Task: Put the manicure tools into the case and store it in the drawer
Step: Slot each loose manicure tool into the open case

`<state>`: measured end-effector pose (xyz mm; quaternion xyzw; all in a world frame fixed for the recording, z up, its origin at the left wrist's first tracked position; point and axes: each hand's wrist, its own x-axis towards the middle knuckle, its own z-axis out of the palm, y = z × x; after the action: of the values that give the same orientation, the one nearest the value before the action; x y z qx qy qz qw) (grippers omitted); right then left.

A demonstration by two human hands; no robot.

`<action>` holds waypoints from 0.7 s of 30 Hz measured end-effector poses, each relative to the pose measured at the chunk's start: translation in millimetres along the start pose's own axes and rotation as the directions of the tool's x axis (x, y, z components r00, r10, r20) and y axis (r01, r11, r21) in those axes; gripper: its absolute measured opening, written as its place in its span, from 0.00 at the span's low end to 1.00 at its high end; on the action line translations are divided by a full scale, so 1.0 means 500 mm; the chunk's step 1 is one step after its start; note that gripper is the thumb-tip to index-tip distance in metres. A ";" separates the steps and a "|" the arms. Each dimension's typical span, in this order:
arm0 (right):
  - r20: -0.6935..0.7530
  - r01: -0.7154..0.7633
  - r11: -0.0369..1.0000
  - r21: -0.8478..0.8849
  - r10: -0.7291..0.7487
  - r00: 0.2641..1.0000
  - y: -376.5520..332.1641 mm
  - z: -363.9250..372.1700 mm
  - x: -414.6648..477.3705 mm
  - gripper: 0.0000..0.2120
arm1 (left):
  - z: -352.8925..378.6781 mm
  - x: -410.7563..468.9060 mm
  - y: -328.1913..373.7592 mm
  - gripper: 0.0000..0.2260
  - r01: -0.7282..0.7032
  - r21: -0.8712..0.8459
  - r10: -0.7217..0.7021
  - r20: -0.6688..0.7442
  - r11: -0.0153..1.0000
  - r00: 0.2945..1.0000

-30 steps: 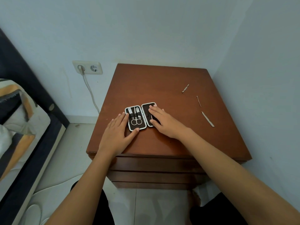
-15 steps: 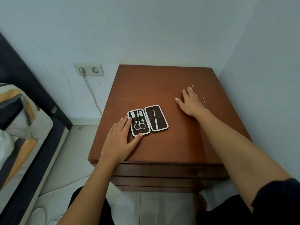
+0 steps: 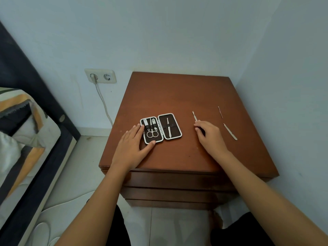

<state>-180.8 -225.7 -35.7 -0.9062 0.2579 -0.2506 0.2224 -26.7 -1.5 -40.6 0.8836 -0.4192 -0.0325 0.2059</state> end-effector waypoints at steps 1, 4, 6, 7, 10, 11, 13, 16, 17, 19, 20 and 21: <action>-0.014 -0.002 1.000 0.013 0.002 1.000 -0.002 -0.004 -0.005 0.10 | 0.000 -0.001 0.000 0.36 0.000 -0.002 0.000 0.000 1.000 1.000; -0.076 -0.048 0.994 0.095 0.055 0.996 -0.005 -0.011 -0.012 0.09 | 0.000 -0.002 -0.001 0.34 -0.002 -0.007 0.002 -0.002 1.000 1.000; -0.110 -0.164 0.973 0.162 0.183 0.977 -0.004 -0.014 -0.008 0.10 | 0.000 -0.003 -0.001 0.34 -0.004 -0.011 0.004 -0.005 1.000 1.000; -0.104 -0.233 0.956 0.177 0.253 0.962 -0.002 -0.013 -0.004 0.10 | 0.000 -0.002 0.000 0.34 -0.006 -0.011 0.006 -0.006 1.000 1.000; -0.045 -0.365 0.922 0.130 0.373 0.927 0.005 -0.007 0.019 0.11 | 0.000 -0.002 0.000 0.34 -0.008 -0.011 0.008 -0.005 1.000 1.000; -0.036 -0.383 0.916 0.120 0.389 0.920 0.003 -0.007 0.028 0.11 | 0.001 -0.001 -0.001 0.35 -0.007 -0.012 0.007 -0.005 1.000 1.000; -0.018 -0.423 0.901 0.098 0.427 0.904 -0.004 -0.009 0.046 0.09 | 0.001 0.000 -0.001 0.35 -0.007 -0.019 0.006 -0.012 1.000 1.000; 0.074 -0.503 0.864 0.029 0.500 0.863 -0.016 -0.009 0.070 0.12 | 0.001 0.000 0.000 0.33 -0.010 -0.020 0.009 -0.022 1.000 1.000; 0.102 -0.516 0.857 -0.012 0.514 0.852 -0.021 -0.007 0.074 0.13 | 0.001 -0.001 0.001 0.33 -0.009 -0.019 0.009 -0.023 1.000 1.000; 0.128 -0.507 0.854 -0.120 0.520 0.845 -0.027 -0.003 0.077 0.10 | 0.000 -0.001 0.002 0.32 -0.008 -0.020 0.008 -0.024 1.000 1.000; 0.125 -0.489 0.855 -0.170 0.511 0.850 -0.031 -0.001 0.073 0.11 | 0.000 -0.001 0.002 0.32 -0.007 -0.022 0.007 -0.023 1.000 1.000; 0.118 -0.466 0.860 -0.209 0.496 0.860 -0.036 0.000 0.068 0.12 | 0.000 -0.001 0.002 0.32 -0.006 -0.024 0.005 -0.021 1.000 1.000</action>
<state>-149.6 -231.6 -14.7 -0.8463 0.4776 -0.0864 0.2196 -27.9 -1.7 -40.2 0.8802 -0.4191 -0.0278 0.2211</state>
